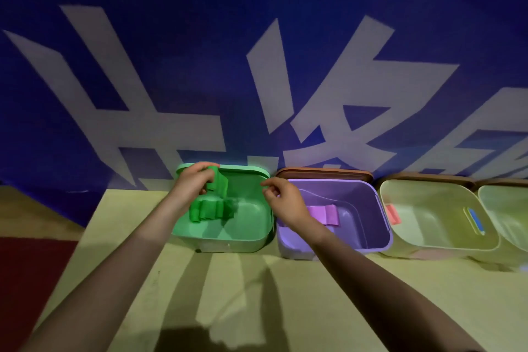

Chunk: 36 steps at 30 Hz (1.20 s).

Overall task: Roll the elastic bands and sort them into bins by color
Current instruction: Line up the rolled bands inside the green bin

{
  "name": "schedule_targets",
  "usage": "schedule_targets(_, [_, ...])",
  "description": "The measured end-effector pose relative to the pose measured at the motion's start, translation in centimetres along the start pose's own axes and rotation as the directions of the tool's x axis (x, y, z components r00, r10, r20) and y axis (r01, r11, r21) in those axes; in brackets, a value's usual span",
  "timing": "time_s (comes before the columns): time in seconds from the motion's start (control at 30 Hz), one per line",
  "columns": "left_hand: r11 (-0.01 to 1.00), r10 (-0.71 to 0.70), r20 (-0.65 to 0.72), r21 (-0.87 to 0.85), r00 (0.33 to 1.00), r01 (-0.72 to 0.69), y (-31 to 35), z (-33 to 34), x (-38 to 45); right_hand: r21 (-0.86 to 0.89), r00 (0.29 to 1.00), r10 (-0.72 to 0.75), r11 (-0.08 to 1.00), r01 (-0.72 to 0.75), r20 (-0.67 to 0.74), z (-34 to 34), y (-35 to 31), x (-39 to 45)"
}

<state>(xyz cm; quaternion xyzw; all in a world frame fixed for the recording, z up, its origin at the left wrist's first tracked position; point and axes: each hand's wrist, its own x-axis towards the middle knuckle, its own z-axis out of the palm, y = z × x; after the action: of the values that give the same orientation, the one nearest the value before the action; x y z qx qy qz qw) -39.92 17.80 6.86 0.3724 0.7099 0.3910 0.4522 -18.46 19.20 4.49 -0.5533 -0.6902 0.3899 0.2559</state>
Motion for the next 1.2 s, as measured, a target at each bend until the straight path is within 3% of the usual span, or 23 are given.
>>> schedule_targets(0.2, [0.967,0.084,0.139,-0.250,0.987,-0.047,3.1,-0.1,-6.2,0.239,0.998,-0.065,0.969,0.067,-0.016,-0.8,-4.4,-2.6])
schedule_targets(0.5, [0.911,0.196,0.268,-0.406,0.943,-0.074,6.7,1.6,-14.3,0.348,0.960,-0.254,0.895,0.280,-0.120,-3.1,-7.6,-8.2])
schedule_targets(0.67, [0.782,0.188,0.295,-0.622,0.937,0.039,7.5,2.7,-16.8,0.534,0.961,-0.273,0.806,0.256,-0.049,-5.4,-8.1,-11.5])
schedule_targets(0.73, [0.729,0.155,0.294,-0.679,0.943,0.092,7.6,3.5,-17.7,0.527,0.953,-0.299,0.804,0.276,-0.043,-5.9,-7.9,-12.5])
schedule_targets(0.8, [0.763,0.149,0.290,-0.642,0.945,0.077,7.5,4.2,-18.7,0.505,0.956,-0.283,0.817,0.280,-0.074,-6.1,-7.6,-13.2])
schedule_targets(0.9, [0.919,0.154,0.249,-0.391,0.956,-0.046,6.9,4.6,-19.8,0.536,0.966,-0.241,0.805,0.255,-0.098,-6.4,-7.3,-14.2])
schedule_targets(1.03, [0.955,0.266,0.191,-0.188,0.945,-0.231,6.4,4.4,-20.3,0.585,0.973,-0.214,0.781,0.220,-0.081,-6.5,-7.0,-15.5])
schedule_targets(1.2, [0.908,0.287,0.322,-0.392,0.902,-0.149,6.2,4.2,-20.6,0.645,0.984,-0.177,0.748,0.157,-0.034,-7.1,-7.1,-16.2])
